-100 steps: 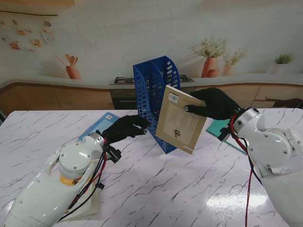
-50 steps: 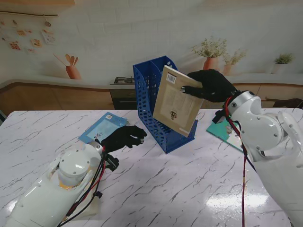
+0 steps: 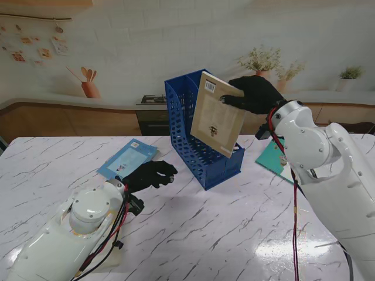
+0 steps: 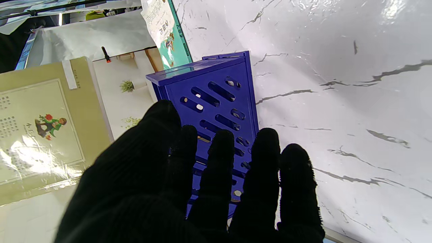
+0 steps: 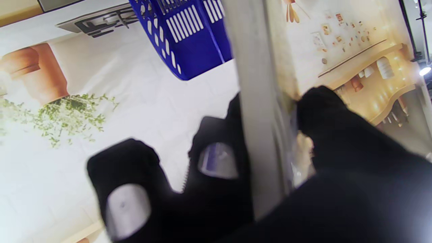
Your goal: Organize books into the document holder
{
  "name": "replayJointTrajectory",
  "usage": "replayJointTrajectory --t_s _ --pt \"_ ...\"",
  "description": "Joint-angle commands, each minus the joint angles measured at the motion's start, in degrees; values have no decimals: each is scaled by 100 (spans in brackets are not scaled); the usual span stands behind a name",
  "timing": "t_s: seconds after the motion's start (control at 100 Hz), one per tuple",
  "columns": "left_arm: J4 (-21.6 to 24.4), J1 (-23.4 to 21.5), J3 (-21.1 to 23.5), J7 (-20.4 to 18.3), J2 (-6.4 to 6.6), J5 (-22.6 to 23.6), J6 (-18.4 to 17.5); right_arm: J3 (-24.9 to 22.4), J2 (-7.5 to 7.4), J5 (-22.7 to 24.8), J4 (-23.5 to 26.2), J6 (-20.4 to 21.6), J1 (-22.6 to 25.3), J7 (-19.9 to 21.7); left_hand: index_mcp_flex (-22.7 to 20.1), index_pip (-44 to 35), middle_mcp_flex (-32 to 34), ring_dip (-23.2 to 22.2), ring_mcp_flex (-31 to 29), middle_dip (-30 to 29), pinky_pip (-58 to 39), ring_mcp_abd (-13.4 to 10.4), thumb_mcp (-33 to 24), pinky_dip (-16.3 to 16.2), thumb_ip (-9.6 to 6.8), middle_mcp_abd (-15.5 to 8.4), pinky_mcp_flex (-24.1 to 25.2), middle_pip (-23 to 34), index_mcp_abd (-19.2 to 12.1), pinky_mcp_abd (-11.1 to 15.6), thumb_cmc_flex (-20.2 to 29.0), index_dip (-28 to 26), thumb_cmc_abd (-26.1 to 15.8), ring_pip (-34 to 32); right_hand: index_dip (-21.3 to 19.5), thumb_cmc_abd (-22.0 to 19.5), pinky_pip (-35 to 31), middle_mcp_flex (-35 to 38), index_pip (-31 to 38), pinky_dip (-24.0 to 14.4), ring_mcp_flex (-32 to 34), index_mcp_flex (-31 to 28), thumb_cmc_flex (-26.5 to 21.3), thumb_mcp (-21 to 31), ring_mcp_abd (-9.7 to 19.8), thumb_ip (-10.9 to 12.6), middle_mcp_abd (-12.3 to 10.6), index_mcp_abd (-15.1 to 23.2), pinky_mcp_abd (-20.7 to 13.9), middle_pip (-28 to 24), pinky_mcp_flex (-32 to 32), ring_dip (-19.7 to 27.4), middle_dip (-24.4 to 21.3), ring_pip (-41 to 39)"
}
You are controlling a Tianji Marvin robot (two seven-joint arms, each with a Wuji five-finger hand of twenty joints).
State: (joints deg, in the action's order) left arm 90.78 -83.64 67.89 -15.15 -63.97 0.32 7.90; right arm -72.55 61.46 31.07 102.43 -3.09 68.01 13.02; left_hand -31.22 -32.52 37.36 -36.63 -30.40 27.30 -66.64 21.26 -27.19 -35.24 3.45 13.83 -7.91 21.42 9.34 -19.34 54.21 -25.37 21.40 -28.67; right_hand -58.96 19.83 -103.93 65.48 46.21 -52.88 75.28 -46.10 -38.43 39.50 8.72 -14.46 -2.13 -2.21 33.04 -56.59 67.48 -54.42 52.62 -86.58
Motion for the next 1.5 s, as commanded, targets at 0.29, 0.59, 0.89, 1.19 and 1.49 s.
replayJointTrajectory --t_s 0.29,0.59,0.89,1.19,1.49 --pt "-6 -93 59 -80 -3 -53 35 662 241 45 -903 -60 -618 -588 49 -54 -139 42 118 -31 146 -81 78 58 -126 -17 62 35 -11 -88 -6 -35 -42 33 -240 -622 -1605 298 271 -266 80 -196 -385 656 913 -3 -74 999 -4000 -249 340 -141 67 -448" --pt "45 -146 103 -101 7 -30 131 1190 379 2 -1279 -454 -989 -911 45 -59 -143 43 125 -32 147 -73 99 61 -127 -9 73 39 -7 -85 12 -31 -48 29 -175 -583 -1605 316 288 -324 79 -188 -438 635 909 4 -39 906 -3988 -247 345 -137 18 -460" --pt "71 -219 174 -79 12 26 182 1651 507 -173 -1741 -575 -1286 -1122 41 -69 -146 41 119 -33 142 -73 109 61 -128 -5 74 41 -7 -89 35 -30 -41 19 -87 -589 -1605 331 321 -356 78 -174 -476 569 906 28 -23 845 -3997 -226 346 -143 -43 -461" --pt "102 -262 209 -55 12 66 228 1991 642 -439 -2182 -553 -1403 -1358 25 -84 -129 39 116 -29 126 -68 112 55 -118 -28 71 52 0 -101 34 -31 -34 13 23 -570 -1605 341 337 -378 77 -155 -510 511 873 49 22 824 -3974 -211 348 -152 -103 -472" --pt "110 -281 220 -10 0 58 266 2182 670 -581 -2472 -402 -1387 -1339 26 -76 -139 35 124 -28 111 -64 108 46 -124 0 77 58 31 -105 24 -18 -45 -1 130 -570 -1605 301 360 -384 76 -92 -553 423 884 76 36 794 -3964 -173 348 -150 -170 -462"
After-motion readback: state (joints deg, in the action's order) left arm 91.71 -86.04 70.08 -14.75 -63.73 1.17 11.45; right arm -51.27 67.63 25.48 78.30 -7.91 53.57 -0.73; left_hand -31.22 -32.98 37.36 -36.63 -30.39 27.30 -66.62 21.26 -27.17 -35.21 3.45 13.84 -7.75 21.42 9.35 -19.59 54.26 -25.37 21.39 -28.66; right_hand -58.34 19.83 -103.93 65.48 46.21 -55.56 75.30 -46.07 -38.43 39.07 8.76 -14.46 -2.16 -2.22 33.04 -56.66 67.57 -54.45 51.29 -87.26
